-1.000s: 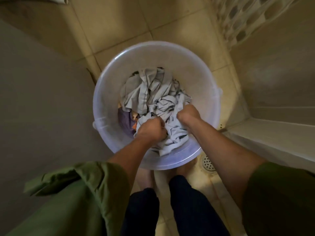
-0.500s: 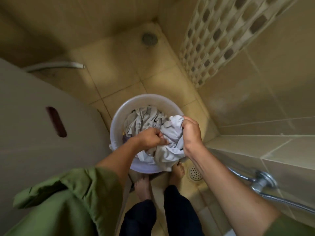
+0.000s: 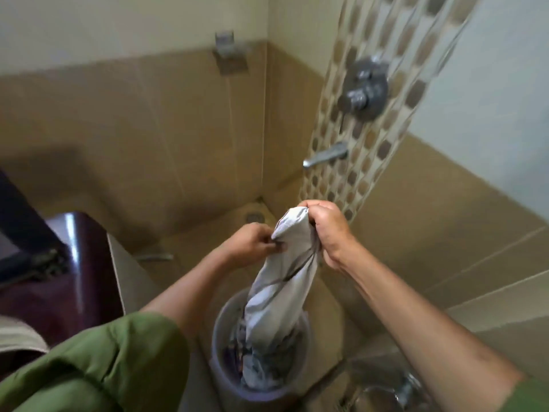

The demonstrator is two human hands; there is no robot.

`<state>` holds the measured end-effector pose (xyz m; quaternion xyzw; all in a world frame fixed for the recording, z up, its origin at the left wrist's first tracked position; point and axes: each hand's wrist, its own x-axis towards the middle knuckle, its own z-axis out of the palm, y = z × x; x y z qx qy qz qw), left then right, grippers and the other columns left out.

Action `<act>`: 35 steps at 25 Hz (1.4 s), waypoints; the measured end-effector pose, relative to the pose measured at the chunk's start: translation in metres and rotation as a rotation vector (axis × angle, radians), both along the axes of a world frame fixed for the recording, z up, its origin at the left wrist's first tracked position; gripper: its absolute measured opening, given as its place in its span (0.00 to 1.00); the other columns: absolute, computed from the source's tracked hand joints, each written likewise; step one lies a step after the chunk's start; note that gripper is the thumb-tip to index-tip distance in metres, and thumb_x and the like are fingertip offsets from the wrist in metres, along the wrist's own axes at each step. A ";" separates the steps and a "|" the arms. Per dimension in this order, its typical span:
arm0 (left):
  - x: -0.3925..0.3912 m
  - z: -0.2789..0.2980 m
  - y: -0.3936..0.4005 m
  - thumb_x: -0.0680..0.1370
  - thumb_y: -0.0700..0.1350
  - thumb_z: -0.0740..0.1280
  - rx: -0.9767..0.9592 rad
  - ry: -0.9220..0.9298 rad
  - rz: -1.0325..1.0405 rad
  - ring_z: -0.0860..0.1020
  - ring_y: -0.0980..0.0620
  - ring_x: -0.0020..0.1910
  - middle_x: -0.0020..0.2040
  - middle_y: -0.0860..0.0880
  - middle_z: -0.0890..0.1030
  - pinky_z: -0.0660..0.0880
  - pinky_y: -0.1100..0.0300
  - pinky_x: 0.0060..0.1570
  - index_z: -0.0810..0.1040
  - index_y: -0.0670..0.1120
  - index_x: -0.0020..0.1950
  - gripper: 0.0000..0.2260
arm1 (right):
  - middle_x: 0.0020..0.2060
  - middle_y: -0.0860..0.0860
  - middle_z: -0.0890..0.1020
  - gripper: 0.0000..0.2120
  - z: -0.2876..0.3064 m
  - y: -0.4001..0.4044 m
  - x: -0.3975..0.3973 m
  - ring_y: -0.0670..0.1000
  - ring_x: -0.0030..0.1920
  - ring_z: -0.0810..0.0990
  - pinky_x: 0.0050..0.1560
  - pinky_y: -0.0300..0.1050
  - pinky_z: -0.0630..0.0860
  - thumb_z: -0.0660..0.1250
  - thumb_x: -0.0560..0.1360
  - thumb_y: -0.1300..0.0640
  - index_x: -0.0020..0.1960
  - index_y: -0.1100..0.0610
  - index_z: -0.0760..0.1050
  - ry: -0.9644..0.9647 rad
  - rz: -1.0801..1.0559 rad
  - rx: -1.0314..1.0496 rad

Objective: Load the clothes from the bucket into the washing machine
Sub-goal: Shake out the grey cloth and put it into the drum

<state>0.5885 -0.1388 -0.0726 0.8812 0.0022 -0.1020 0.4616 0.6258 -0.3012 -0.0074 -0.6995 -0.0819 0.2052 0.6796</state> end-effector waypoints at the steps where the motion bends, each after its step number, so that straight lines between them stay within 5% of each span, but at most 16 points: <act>1: -0.001 0.025 0.008 0.69 0.56 0.70 -0.025 -0.074 0.051 0.71 0.54 0.35 0.35 0.49 0.75 0.68 0.56 0.38 0.79 0.43 0.38 0.15 | 0.26 0.51 0.77 0.09 0.024 -0.005 0.001 0.48 0.29 0.73 0.30 0.39 0.68 0.57 0.63 0.63 0.30 0.57 0.75 -0.020 -0.031 0.010; 5: -0.020 0.140 0.010 0.75 0.49 0.68 -0.298 -0.232 0.210 0.71 0.53 0.35 0.36 0.47 0.73 0.66 0.58 0.36 0.78 0.36 0.43 0.15 | 0.29 0.51 0.71 0.03 0.125 -0.030 0.000 0.50 0.34 0.68 0.34 0.45 0.62 0.61 0.62 0.57 0.33 0.56 0.73 -0.125 -0.028 -0.034; 9: -0.041 0.249 -0.022 0.71 0.50 0.70 -0.339 -0.455 0.238 0.75 0.53 0.38 0.38 0.45 0.78 0.71 0.58 0.38 0.79 0.35 0.45 0.17 | 0.41 0.55 0.84 0.06 0.198 -0.058 -0.029 0.53 0.41 0.81 0.44 0.48 0.77 0.71 0.71 0.54 0.44 0.56 0.82 -0.288 0.250 -0.243; 12: -0.067 0.322 -0.049 0.71 0.45 0.73 -0.392 -0.518 0.190 0.76 0.56 0.33 0.33 0.50 0.80 0.73 0.64 0.35 0.80 0.40 0.40 0.09 | 0.36 0.49 0.81 0.06 0.250 -0.084 -0.052 0.47 0.35 0.78 0.36 0.41 0.73 0.69 0.75 0.53 0.41 0.53 0.79 -0.473 0.024 -0.167; 15: -0.100 0.365 -0.076 0.72 0.41 0.71 -0.357 -0.345 -0.034 0.77 0.59 0.29 0.31 0.54 0.80 0.72 0.69 0.29 0.79 0.44 0.40 0.03 | 0.31 0.49 0.76 0.09 0.305 -0.105 -0.070 0.47 0.31 0.72 0.34 0.41 0.67 0.64 0.78 0.59 0.39 0.55 0.77 -0.509 -0.177 0.062; 18: -0.119 0.380 -0.098 0.69 0.49 0.72 -0.153 -0.108 -0.109 0.81 0.53 0.38 0.40 0.48 0.83 0.77 0.62 0.40 0.82 0.40 0.46 0.13 | 0.35 0.49 0.78 0.04 0.333 -0.117 -0.094 0.47 0.36 0.75 0.37 0.41 0.69 0.64 0.74 0.57 0.45 0.55 0.77 -0.522 -0.152 0.125; 21: -0.121 0.390 -0.109 0.64 0.55 0.74 0.070 -0.287 0.089 0.75 0.50 0.37 0.36 0.47 0.78 0.70 0.57 0.40 0.80 0.38 0.40 0.19 | 0.46 0.47 0.79 0.10 0.337 -0.127 -0.116 0.46 0.47 0.78 0.44 0.38 0.74 0.67 0.75 0.50 0.53 0.52 0.76 -0.567 0.156 -0.118; 24: -0.124 0.405 -0.113 0.66 0.47 0.74 0.045 -0.388 0.081 0.74 0.50 0.36 0.35 0.45 0.77 0.71 0.58 0.38 0.79 0.38 0.41 0.13 | 0.52 0.51 0.82 0.20 0.326 -0.120 -0.127 0.52 0.51 0.82 0.54 0.47 0.80 0.72 0.72 0.47 0.61 0.53 0.75 -0.539 0.433 -0.387; 28: -0.135 0.394 -0.087 0.67 0.46 0.73 -0.282 -0.263 -0.032 0.73 0.55 0.30 0.32 0.50 0.76 0.67 0.63 0.29 0.76 0.46 0.42 0.09 | 0.44 0.52 0.84 0.04 0.333 -0.104 -0.127 0.50 0.43 0.82 0.46 0.43 0.81 0.68 0.76 0.56 0.49 0.55 0.80 -0.631 0.319 -0.278; 31: -0.136 0.353 -0.060 0.64 0.52 0.75 -0.254 -0.070 -0.101 0.72 0.55 0.30 0.32 0.51 0.76 0.67 0.63 0.31 0.81 0.49 0.39 0.10 | 0.42 0.50 0.81 0.04 0.353 -0.094 -0.118 0.49 0.43 0.79 0.47 0.45 0.76 0.66 0.78 0.56 0.48 0.53 0.79 -0.684 0.119 -0.185; 33: -0.131 0.325 -0.053 0.65 0.51 0.75 -0.210 -0.065 -0.186 0.73 0.56 0.31 0.31 0.52 0.78 0.67 0.63 0.34 0.82 0.49 0.33 0.07 | 0.42 0.49 0.81 0.05 0.363 -0.081 -0.115 0.47 0.43 0.78 0.49 0.44 0.74 0.66 0.78 0.55 0.51 0.54 0.79 -0.680 0.018 -0.113; 35: -0.122 0.305 -0.047 0.64 0.51 0.76 -0.181 -0.079 -0.228 0.78 0.52 0.38 0.38 0.47 0.81 0.73 0.63 0.41 0.83 0.48 0.36 0.08 | 0.42 0.47 0.80 0.06 0.369 -0.069 -0.111 0.46 0.43 0.78 0.47 0.42 0.74 0.65 0.78 0.53 0.52 0.53 0.79 -0.685 -0.045 -0.088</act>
